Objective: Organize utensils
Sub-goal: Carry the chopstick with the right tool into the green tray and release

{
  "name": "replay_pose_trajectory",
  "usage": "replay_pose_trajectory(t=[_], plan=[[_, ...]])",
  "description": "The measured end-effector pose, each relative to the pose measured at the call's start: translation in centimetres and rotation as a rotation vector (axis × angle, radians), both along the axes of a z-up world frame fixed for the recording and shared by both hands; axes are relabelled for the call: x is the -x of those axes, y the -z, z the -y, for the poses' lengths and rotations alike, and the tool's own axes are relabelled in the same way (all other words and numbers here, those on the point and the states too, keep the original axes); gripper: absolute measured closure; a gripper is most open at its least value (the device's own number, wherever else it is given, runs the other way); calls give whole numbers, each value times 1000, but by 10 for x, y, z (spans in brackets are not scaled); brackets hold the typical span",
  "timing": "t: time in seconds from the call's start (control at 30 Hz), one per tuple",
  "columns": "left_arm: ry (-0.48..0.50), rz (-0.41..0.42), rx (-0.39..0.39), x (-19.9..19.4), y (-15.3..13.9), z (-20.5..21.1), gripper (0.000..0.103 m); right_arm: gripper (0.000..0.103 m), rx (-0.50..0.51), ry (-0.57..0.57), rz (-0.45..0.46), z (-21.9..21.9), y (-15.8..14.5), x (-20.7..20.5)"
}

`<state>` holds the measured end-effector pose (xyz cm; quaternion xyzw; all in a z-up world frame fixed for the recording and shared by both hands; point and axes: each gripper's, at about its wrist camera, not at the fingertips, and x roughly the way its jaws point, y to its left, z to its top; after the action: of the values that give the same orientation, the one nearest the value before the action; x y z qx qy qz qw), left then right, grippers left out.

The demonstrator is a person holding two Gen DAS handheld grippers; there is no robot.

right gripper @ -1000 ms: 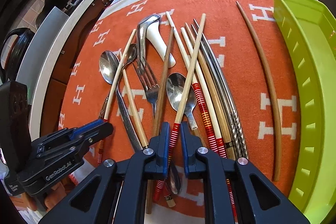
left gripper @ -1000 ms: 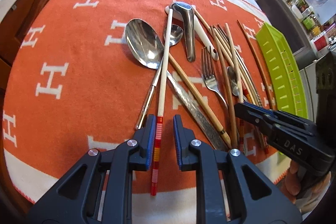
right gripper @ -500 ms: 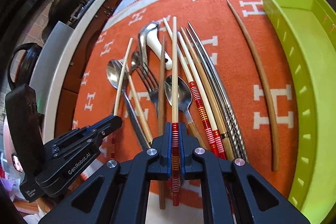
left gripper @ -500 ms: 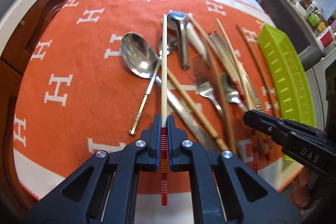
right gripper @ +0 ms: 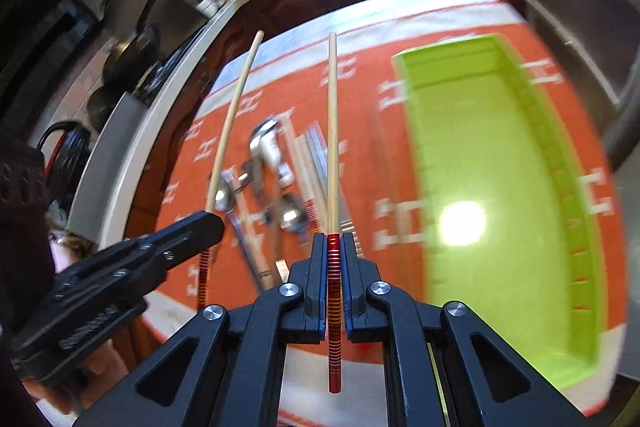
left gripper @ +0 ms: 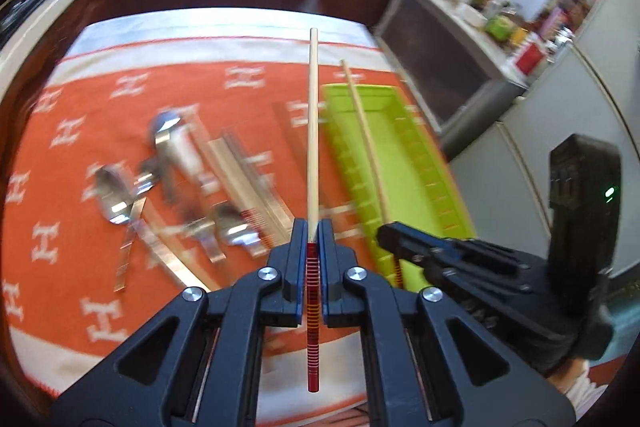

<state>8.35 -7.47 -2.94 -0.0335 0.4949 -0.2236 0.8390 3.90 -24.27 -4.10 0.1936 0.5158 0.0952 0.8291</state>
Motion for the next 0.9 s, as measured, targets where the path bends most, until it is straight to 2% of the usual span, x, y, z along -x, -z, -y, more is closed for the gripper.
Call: replay_pose_trajectory(t=[0.13,0.27,0.37,0.53,0.63,0.7,0.9], plan=[[46,-35,56,-11,-2,50,100,97,86,55,2,42,-11,8],[52,-95,98,-23,10,86,100,97,190,87,-7,75,-11,13],[43,-145,92,-30,32,102,100,97,223,90,-23,91,-7,17],[25,-194,32,-37,70,115,100,96,235,80,-59,110,8,17],[16,-221,-25,-38,88,118,99,85,220,77,-88,112,21,18],[10,-204,-45,-38,91,119,98,67,210,81,-88,113,25,18],[44,-170,-91,-34,87,125,98,64,202,78,-78,109,34,7]])
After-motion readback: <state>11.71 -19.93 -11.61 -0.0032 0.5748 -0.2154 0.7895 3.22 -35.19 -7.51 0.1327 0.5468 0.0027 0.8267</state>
